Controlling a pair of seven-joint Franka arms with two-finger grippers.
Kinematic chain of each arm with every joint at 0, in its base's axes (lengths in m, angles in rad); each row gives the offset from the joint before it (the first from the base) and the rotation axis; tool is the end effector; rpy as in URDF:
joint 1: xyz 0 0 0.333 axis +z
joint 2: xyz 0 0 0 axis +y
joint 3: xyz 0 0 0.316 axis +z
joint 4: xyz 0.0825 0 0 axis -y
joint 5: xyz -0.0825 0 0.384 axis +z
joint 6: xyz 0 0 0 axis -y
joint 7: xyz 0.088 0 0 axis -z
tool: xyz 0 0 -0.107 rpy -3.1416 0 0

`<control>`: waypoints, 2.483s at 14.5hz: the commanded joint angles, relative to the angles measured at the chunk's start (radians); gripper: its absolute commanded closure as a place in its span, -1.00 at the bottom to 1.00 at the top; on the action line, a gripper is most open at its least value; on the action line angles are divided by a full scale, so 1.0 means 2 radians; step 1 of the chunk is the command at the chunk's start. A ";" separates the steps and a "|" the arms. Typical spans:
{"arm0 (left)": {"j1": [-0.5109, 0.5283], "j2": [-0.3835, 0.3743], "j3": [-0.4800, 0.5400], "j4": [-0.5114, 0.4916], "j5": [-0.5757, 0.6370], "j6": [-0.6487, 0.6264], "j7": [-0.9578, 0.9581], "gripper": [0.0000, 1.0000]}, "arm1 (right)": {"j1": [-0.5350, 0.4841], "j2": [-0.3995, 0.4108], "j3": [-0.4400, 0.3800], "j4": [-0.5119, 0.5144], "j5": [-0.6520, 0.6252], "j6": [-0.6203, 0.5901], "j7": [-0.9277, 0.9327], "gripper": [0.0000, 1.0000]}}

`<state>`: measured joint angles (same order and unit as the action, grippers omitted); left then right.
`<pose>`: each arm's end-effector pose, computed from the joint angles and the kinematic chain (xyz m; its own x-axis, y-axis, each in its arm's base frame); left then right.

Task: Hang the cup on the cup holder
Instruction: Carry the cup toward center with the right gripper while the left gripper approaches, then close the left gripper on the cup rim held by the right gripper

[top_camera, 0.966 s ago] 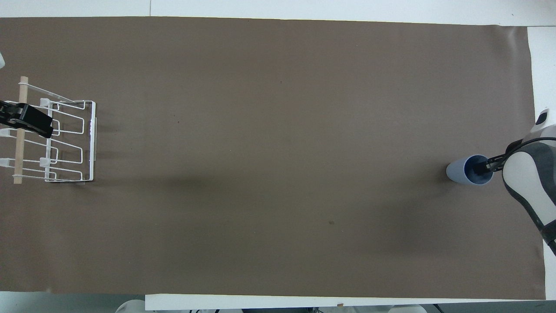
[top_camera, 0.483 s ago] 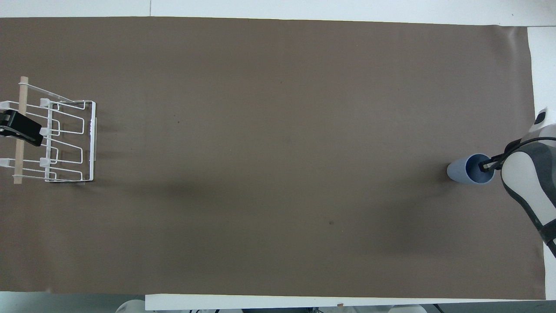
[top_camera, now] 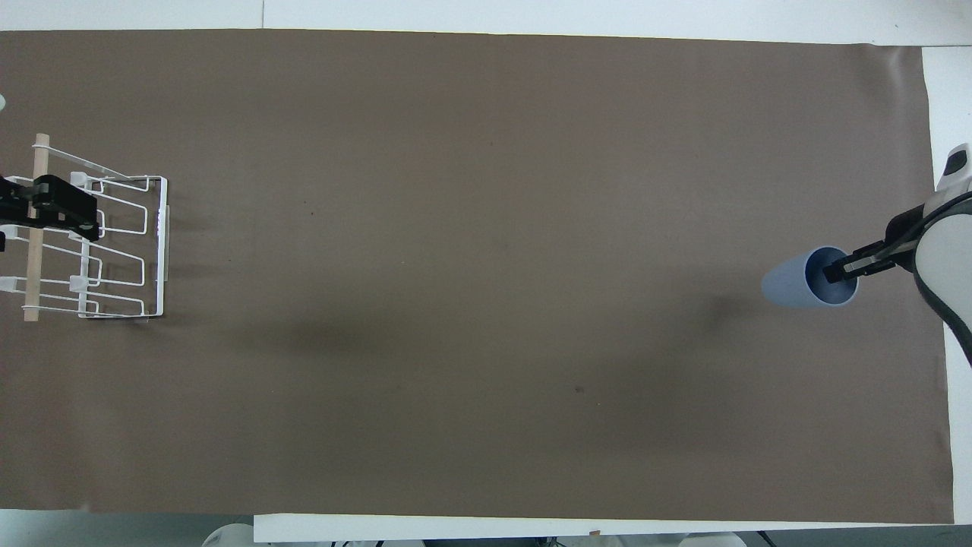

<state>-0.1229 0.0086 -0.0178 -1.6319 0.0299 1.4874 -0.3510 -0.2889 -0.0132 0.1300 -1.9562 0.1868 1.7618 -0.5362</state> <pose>0.5398 -0.0730 0.5847 0.9681 0.2123 -0.1330 0.2030 -0.9759 -0.0803 0.5298 -0.0681 0.4675 0.9426 0.3265 -0.0701 0.3016 -0.9225 -0.2409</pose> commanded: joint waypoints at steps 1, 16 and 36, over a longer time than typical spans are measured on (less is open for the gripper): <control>-0.011 -0.023 0.002 -0.032 -0.057 0.045 -0.180 -0.99 | 0.004 -0.002 0.002 0.019 0.108 -0.032 -0.001 0.98; -0.139 -0.023 -0.002 -0.030 -0.270 0.111 -0.713 -1.00 | 0.291 -0.035 0.005 -0.068 0.535 0.193 0.336 0.96; -0.209 -0.040 -0.003 -0.110 -0.267 0.167 -0.710 1.00 | 0.341 -0.034 0.001 -0.058 0.535 0.280 0.362 -0.99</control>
<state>-0.5284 -0.0365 -0.0380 -1.8153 -0.4954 1.8252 -1.7821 0.4097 -0.0657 0.1347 -2.0804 1.2473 2.3044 0.1744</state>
